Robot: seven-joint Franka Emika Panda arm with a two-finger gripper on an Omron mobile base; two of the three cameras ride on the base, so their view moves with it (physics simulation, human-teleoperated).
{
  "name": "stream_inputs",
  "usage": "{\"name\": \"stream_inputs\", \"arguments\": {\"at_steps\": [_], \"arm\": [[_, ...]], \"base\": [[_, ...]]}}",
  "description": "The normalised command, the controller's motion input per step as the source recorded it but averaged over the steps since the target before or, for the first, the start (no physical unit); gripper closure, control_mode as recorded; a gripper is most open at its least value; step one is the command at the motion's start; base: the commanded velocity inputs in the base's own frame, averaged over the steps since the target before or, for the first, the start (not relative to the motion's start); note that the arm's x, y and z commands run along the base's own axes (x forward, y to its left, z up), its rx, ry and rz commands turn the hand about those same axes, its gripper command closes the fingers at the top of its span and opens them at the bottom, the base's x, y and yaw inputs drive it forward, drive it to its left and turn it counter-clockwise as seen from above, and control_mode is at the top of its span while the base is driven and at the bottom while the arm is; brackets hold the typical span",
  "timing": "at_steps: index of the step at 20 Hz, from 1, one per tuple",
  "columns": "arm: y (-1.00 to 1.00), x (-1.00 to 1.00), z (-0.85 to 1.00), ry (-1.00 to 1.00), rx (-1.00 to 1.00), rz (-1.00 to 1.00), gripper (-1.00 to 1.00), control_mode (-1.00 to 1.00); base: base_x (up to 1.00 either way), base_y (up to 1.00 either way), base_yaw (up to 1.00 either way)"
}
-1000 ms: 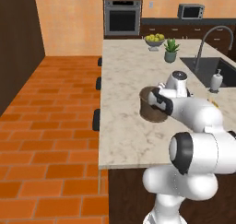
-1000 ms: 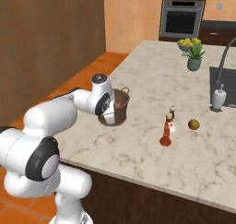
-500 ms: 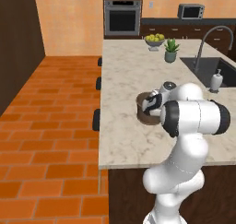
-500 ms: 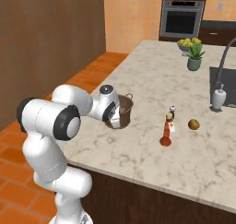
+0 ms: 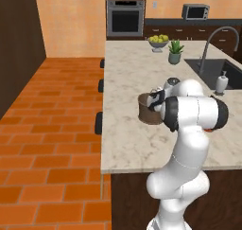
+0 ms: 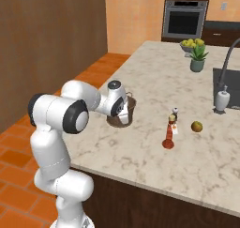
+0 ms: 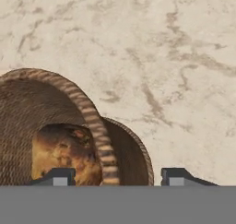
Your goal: Open the cabinet, pick up the bread from the cabinet and place it in the basket. Then move the basket to the dining counter.
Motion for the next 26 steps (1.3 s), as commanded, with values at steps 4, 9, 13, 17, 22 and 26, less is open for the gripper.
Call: {"name": "stream_inputs", "arguments": {"at_steps": [4, 9, 13, 17, 22, 26], "arm": [[0.00, -0.21, 0.56, 0.00, 0.00, 0.00, -1.00, -1.00], [0.00, -0.56, 0.95, -0.01, 0.00, 0.06, -1.00, -1.00], [0.03, -1.00, 0.63, 0.00, -0.12, 0.30, -1.00, -1.00], [0.07, -1.00, 0.42, -0.01, -0.26, 0.42, -1.00, -1.00], [0.24, -1.00, 0.30, 0.00, -0.28, 0.39, -1.00, -1.00], [0.38, -1.00, 0.19, -0.02, -0.26, 0.33, -1.00, -1.00]], "base": [[0.00, 0.00, 0.00], [0.00, 0.00, 0.00], [0.00, 0.00, 0.00], [0.00, 0.00, 0.00], [0.00, 0.00, 0.00], [0.00, 0.00, 0.00]]}}
